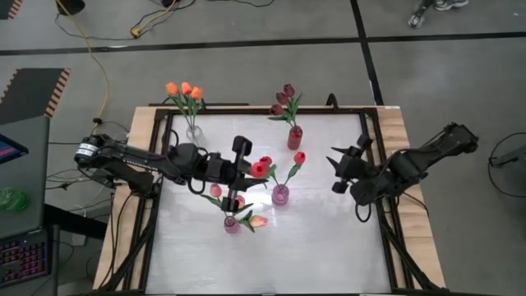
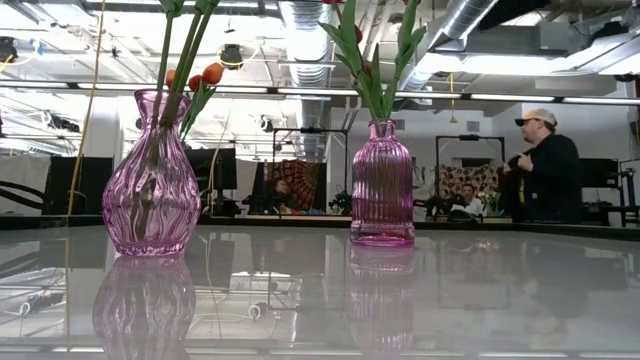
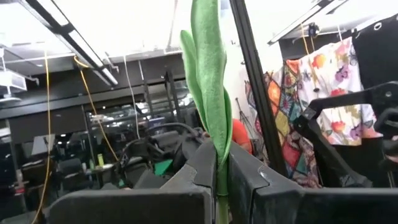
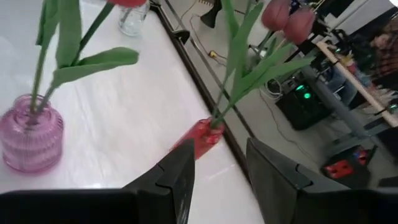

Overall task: Sort flowers into vase by color
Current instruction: Put the red flower into the top purple vase

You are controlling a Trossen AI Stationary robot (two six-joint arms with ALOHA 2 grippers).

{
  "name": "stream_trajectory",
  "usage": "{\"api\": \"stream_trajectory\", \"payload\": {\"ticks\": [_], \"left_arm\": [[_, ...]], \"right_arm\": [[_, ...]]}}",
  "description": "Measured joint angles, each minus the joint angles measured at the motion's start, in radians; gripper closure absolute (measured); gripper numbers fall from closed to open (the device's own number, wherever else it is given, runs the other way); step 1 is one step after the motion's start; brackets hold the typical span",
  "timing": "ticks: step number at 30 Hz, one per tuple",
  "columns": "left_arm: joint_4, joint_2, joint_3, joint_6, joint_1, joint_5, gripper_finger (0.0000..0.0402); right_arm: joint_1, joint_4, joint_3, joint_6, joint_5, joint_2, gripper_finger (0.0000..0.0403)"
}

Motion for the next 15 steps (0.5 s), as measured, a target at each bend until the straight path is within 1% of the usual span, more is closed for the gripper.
{"api": "stream_trajectory", "payload": {"ticks": [5, 9, 15], "left_arm": [[0.002, 0.003, -0.017, 0.003, 0.0, -0.036, 0.0398], [0.047, 0.016, -0.017, 0.01, 0.003, -0.039, 0.0398], [0.055, 0.008, -0.017, 0.034, 0.034, -0.034, 0.0398]], "right_arm": [[-0.008, 0.145, -0.116, 0.001, 0.001, -0.023, 0.0233], [-0.016, 0.251, -0.197, 0.0, -0.004, -0.025, 0.0233], [-0.027, 0.414, -0.31, 0.006, -0.011, -0.025, 0.0233]]}}
